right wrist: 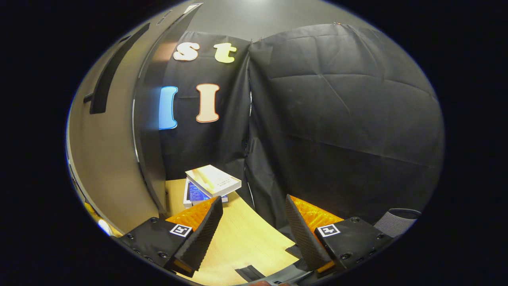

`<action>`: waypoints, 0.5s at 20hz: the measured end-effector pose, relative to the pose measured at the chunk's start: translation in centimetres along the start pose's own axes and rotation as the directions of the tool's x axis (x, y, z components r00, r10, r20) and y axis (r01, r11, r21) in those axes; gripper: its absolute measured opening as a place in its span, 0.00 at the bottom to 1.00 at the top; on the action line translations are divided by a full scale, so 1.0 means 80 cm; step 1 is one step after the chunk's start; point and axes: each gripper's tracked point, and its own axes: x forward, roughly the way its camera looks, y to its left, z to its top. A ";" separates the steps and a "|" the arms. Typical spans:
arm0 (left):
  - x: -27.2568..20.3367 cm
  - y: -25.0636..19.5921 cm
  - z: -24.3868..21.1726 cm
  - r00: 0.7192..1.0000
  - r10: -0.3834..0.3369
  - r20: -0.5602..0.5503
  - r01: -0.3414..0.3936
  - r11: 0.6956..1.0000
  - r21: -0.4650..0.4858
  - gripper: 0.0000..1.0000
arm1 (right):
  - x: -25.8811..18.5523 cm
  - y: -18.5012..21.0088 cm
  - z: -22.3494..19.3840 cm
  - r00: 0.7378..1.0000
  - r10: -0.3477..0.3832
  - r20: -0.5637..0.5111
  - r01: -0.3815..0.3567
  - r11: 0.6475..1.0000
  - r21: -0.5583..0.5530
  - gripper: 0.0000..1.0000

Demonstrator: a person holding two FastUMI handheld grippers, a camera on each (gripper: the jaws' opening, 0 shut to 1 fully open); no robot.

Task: Grab one shoe with the right hand and put it into the shoe cabinet, grab the other shoe with the left hand and put it into the shoe cabinet; then close the right door with the right hand and the left door with the left hand.

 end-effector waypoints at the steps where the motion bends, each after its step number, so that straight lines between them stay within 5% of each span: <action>1: -0.010 0.005 0.015 1.000 -0.005 0.025 0.005 1.000 -0.007 0.02 | 0.003 0.000 0.000 1.000 -0.001 0.001 0.001 1.000 -0.004 0.98; 7: -0.091 0.040 0.116 0.978 -0.063 0.200 0.058 0.998 0.029 0.01 | 0.016 0.009 0.006 1.000 0.002 0.005 -0.002 1.000 -0.009 0.97; 10: -0.072 0.027 0.082 0.954 -0.073 0.290 0.067 0.997 0.030 0.01 | 0.016 0.012 0.007 1.000 0.001 0.008 -0.001 1.000 -0.001 0.97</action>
